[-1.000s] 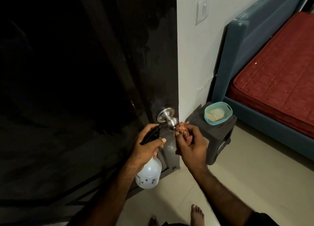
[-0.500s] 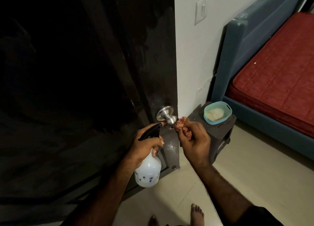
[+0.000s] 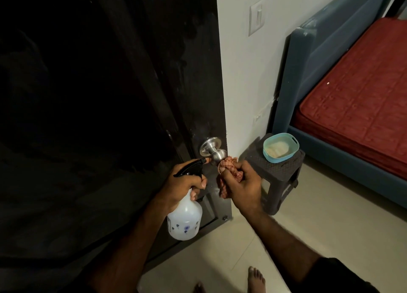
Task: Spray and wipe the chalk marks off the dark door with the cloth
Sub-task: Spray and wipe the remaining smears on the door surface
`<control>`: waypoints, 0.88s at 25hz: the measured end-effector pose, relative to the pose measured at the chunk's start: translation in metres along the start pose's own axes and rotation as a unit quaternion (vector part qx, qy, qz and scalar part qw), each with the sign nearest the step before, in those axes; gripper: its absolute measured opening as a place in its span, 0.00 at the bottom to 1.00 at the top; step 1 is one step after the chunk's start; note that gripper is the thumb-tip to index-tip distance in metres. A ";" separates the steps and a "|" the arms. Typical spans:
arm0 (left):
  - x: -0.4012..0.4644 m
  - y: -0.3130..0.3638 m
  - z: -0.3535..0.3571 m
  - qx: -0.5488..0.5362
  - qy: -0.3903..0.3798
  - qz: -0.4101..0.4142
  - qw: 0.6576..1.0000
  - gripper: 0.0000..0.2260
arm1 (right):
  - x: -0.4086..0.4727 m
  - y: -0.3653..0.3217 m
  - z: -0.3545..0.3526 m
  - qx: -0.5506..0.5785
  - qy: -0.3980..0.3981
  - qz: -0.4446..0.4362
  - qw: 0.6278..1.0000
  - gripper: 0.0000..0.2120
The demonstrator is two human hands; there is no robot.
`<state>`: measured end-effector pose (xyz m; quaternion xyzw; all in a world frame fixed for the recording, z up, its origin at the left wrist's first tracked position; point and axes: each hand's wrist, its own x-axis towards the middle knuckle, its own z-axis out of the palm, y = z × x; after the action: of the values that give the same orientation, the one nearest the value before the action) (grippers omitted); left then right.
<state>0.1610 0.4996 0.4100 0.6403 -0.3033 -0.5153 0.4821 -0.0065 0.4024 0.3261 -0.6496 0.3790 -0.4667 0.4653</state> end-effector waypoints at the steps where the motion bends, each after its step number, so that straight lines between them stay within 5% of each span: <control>1: 0.001 0.001 -0.001 0.002 0.001 -0.001 1.000 0.24 | -0.001 0.003 0.000 -0.038 -0.004 -0.029 0.999 0.06; 3: 0.003 0.003 -0.004 -0.005 -0.004 -0.003 1.000 0.28 | 0.005 0.012 -0.011 -0.206 -0.031 -0.178 0.962 0.08; 5: 0.006 0.003 -0.005 -0.011 -0.008 -0.004 1.000 0.32 | 0.025 0.016 -0.027 -0.323 -0.054 -0.356 0.875 0.10; 8: 0.007 0.003 -0.004 -0.012 -0.002 -0.004 1.000 0.32 | 0.044 0.012 -0.035 -0.360 -0.091 -0.436 0.820 0.10; 10: 0.006 0.004 -0.003 -0.019 -0.009 -0.001 1.000 0.29 | 0.036 0.009 -0.029 -0.296 -0.099 -0.351 0.883 0.09; 12: 0.005 0.005 -0.003 -0.012 -0.014 0.005 1.000 0.23 | 0.022 0.000 -0.014 -0.099 -0.061 -0.106 0.988 0.07; 14: 0.006 0.008 -0.005 0.011 -0.015 0.016 1.000 0.13 | 0.015 -0.010 0.005 0.132 -0.027 0.164 0.977 0.07; 15: 0.006 0.008 -0.006 0.018 -0.010 0.017 1.000 0.11 | 0.013 -0.012 0.011 0.170 -0.022 0.213 0.962 0.07; 16: 0.007 0.009 -0.006 0.020 -0.007 0.017 1.000 0.12 | 0.012 -0.010 0.013 0.135 -0.021 0.190 0.972 0.07; 18: 0.009 0.010 -0.007 0.020 -0.005 0.014 1.000 0.15 | 0.016 0.001 0.005 -0.115 -0.028 -0.021 0.993 0.05; 20: 0.010 0.009 -0.009 0.026 0.000 0.008 1.000 0.22 | 0.034 0.010 -0.013 -0.315 -0.058 -0.288 0.902 0.08; 22: 0.012 0.007 -0.010 0.026 0.005 0.009 1.000 0.24 | 0.055 0.007 -0.025 -0.369 -0.091 -0.427 0.821 0.08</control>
<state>0.1746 0.4896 0.4125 0.6525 -0.3199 -0.4997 0.4713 -0.0163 0.3436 0.3368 -0.9090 0.1639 -0.3826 -0.0228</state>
